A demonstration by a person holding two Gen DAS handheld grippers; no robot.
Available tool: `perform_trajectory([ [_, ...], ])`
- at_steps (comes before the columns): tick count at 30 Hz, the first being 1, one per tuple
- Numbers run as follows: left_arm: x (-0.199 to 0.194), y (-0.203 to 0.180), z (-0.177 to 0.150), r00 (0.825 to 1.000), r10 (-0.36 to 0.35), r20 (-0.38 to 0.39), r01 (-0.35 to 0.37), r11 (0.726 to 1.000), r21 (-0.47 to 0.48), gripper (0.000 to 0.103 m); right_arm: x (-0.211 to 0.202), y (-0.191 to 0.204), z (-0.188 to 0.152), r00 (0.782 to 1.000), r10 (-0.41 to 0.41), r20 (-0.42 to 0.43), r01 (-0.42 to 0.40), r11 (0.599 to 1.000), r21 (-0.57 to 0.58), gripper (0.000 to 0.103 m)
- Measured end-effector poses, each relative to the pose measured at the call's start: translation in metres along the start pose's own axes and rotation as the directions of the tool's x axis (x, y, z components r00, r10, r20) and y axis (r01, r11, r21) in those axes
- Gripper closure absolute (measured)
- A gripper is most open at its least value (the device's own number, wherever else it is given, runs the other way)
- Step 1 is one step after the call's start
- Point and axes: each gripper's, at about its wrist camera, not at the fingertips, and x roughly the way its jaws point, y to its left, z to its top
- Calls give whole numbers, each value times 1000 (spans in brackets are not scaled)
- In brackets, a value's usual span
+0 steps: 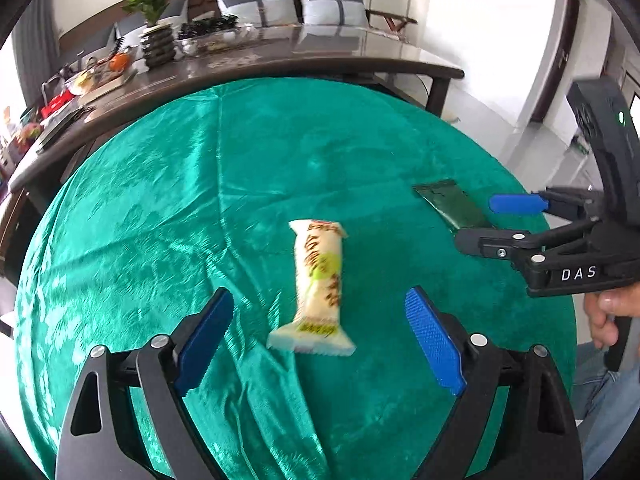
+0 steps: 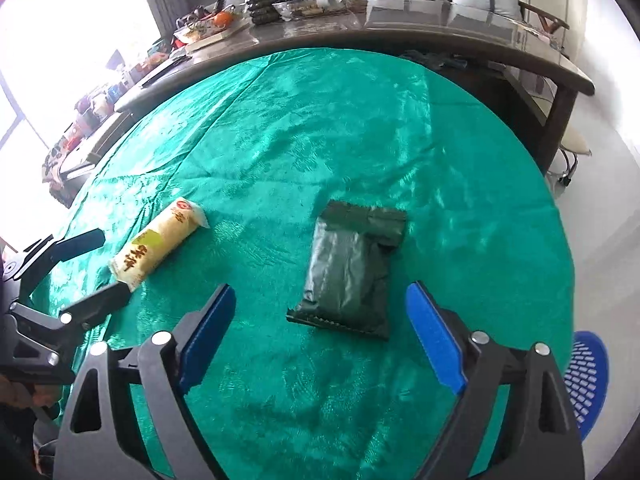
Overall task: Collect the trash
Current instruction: 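Grasp the yellow-white bread bag with the left tool while the right tool grasps the dark green packet, then carry the bread bag and green packet to the blue wastebasket and open both tools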
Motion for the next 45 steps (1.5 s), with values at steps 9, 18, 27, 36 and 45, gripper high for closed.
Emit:
perform_trajectory([
  [9,20,-8,13,997,11,-80,-10,1000,14,86,18,-7,23,993,-71,-96,75,996,38,68],
  [18,3,-45,33,994,-104,-37,104,995,4,86,-21,-44,14,1000,31,-1,-31,991,129,68],
  [27,9,-181,73,955,-290,-59,295,948,116,86,-110,-157,-34,995,-23,97,-7,956,294,68],
  [36,71,-360,79,894,-394,-214,439,865,241,86,-139,-313,-135,985,-174,0,142,804,578,68],
  [45,164,-464,59,854,-386,-349,481,842,246,85,-114,-387,-209,988,-150,-24,115,634,765,68],
])
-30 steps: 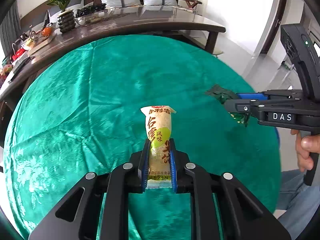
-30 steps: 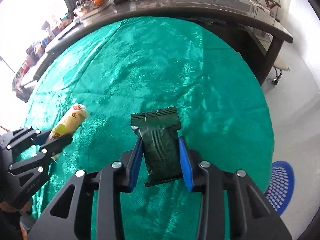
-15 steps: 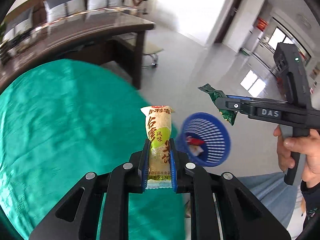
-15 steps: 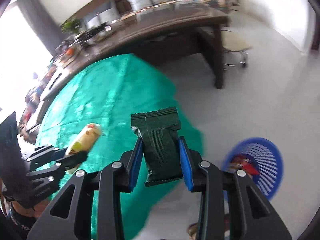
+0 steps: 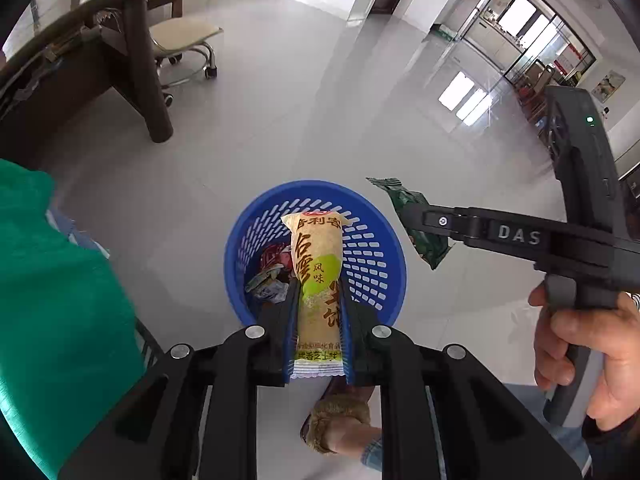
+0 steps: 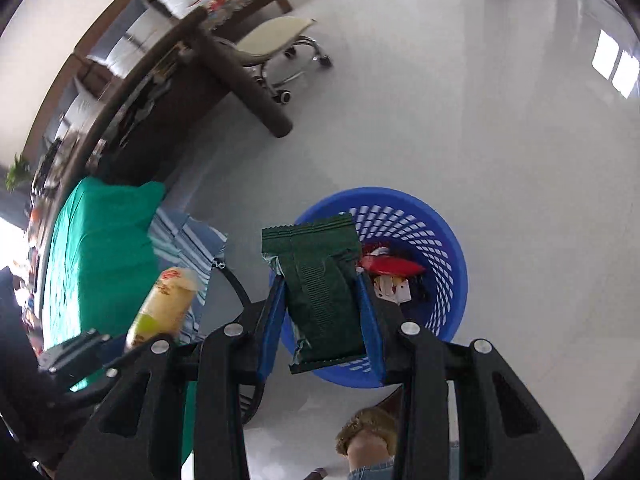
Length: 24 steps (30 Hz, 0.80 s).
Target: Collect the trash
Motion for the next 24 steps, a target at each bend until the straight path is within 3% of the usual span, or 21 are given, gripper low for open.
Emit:
perform_trajectory([
  [3,22,0,4,1000,3,-14,-3,1000,-2,75,9,-22,5,1000,22,-6,-21,998,56,64],
  [5,27,-1,7,1000,28,-5,-28,1000,-6,32,13,-31,7,999,38,-14,-37,996,82,57],
  [7,21,2,8,998,54,39,-53,998,-20,23,11,-36,10,999,38,-6,-37,995,90,50],
  [9,10,5,6,995,67,73,-65,997,-37,18,4,-41,12,1000,23,20,-25,995,96,29],
  [11,-5,4,5,986,111,121,-106,993,-47,16,-3,-42,10,999,7,48,-12,995,98,26],
  [15,-50,-5,-17,951,213,224,-212,977,-30,5,-35,-32,-8,992,-26,123,17,997,75,11],
  [17,-72,-11,-36,946,214,245,-217,976,-15,5,-59,-26,-27,984,-15,175,5,998,62,4],
  [20,-85,-11,-57,964,180,198,-184,983,3,5,-86,-17,-63,973,-43,226,28,997,69,4],
  [24,-108,-16,-81,949,234,211,-243,970,19,5,-119,1,-109,947,-121,299,115,993,38,5],
])
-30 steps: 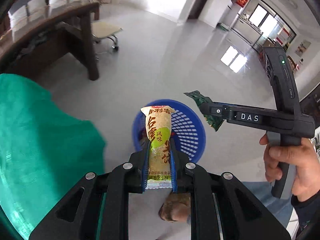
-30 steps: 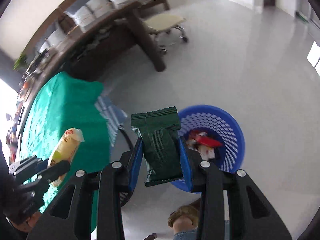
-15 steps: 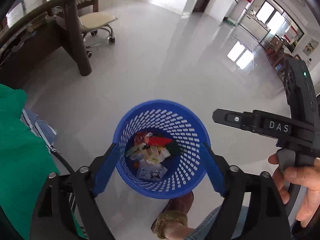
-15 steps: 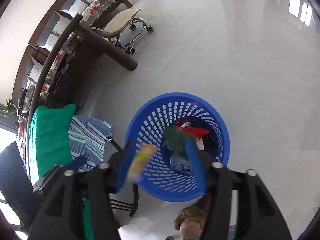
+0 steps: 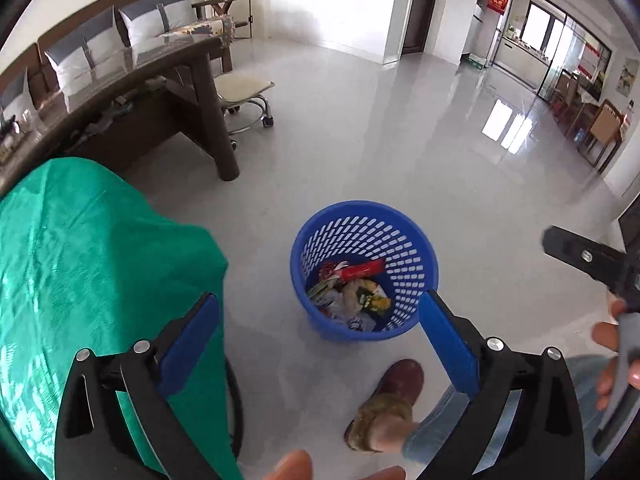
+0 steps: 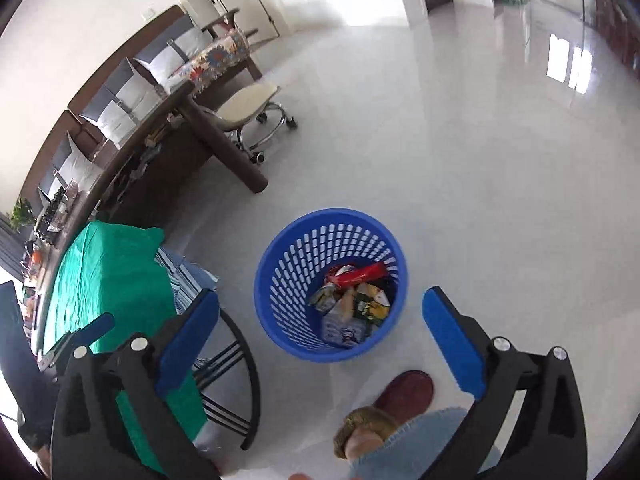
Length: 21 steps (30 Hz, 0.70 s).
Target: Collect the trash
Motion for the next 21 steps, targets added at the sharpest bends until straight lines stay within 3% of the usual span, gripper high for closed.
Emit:
perform_trajectory([
  [5,-26,4,-6,999,10,37,-9,1000,-17,5,-41,24,-27,997,-68,33,71,990,-121,5],
  [7,-30,6,-6,999,47,26,-46,998,-34,5,-46,30,-32,996,-82,32,86,985,-149,5],
  [10,-40,5,-6,997,62,49,-61,998,-24,5,-47,39,-35,995,-94,36,99,979,-179,5],
  [13,-46,12,-5,998,44,42,-41,997,-63,5,-44,47,-38,994,-103,23,106,972,-208,5],
  [21,-48,14,-1,998,64,6,-63,997,-48,5,-47,61,-46,993,-120,-1,116,959,-257,5],
])
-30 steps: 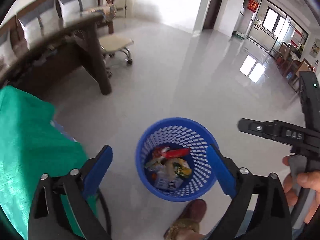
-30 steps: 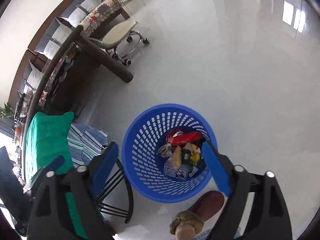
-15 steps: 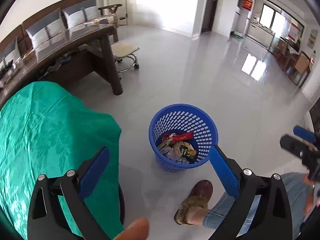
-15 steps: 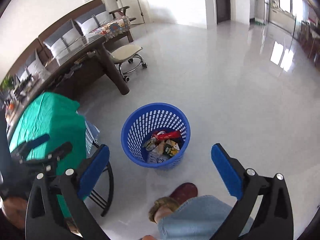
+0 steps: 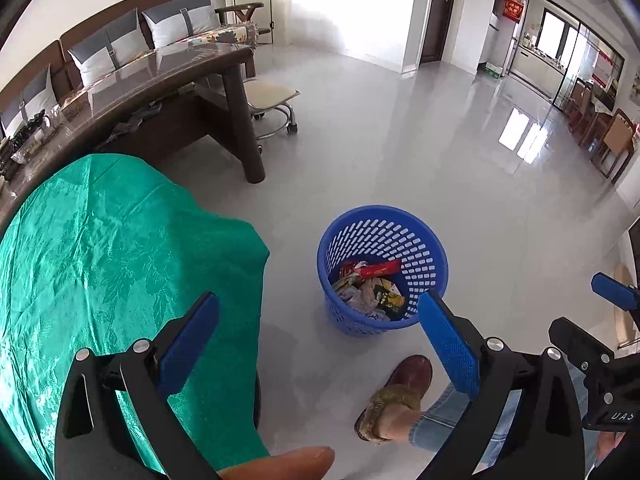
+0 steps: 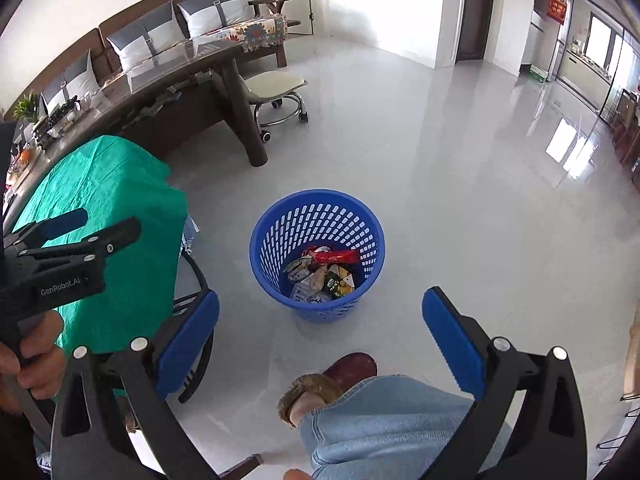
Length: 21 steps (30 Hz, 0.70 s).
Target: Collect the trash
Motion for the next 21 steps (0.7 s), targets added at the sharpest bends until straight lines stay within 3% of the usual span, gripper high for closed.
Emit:
perform_trajectory([
  [21,2,-5,-7,999,17,-29,-16,999,28,5,-5,12,-8,999,18,-27,-18,1000,-5,5],
])
